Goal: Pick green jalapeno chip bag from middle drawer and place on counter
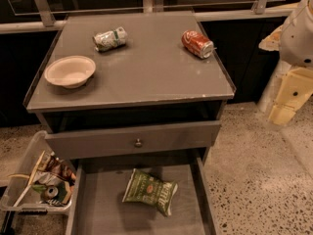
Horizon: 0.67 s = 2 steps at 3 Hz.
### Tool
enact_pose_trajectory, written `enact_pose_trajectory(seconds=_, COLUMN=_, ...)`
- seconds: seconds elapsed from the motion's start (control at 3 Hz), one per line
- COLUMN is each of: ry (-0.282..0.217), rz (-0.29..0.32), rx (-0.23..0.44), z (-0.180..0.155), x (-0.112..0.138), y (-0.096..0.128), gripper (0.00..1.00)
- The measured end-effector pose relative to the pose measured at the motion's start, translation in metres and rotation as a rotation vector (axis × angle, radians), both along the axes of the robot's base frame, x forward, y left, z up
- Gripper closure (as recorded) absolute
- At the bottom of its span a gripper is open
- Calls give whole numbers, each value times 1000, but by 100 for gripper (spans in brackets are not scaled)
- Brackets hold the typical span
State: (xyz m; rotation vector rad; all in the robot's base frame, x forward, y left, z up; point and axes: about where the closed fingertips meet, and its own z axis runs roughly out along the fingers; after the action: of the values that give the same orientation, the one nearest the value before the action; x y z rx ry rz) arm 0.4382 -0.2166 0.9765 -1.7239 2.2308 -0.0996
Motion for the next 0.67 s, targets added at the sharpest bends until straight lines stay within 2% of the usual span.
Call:
enact_pose_trajectory(seconds=0.33, ry=0, rz=0, rx=0, z=0, x=0, y=0, gripper=0)
enact_pose_trajectory(seconds=0.67, ry=-6, rz=25, rx=1, z=-6, x=3, y=5, gripper=0)
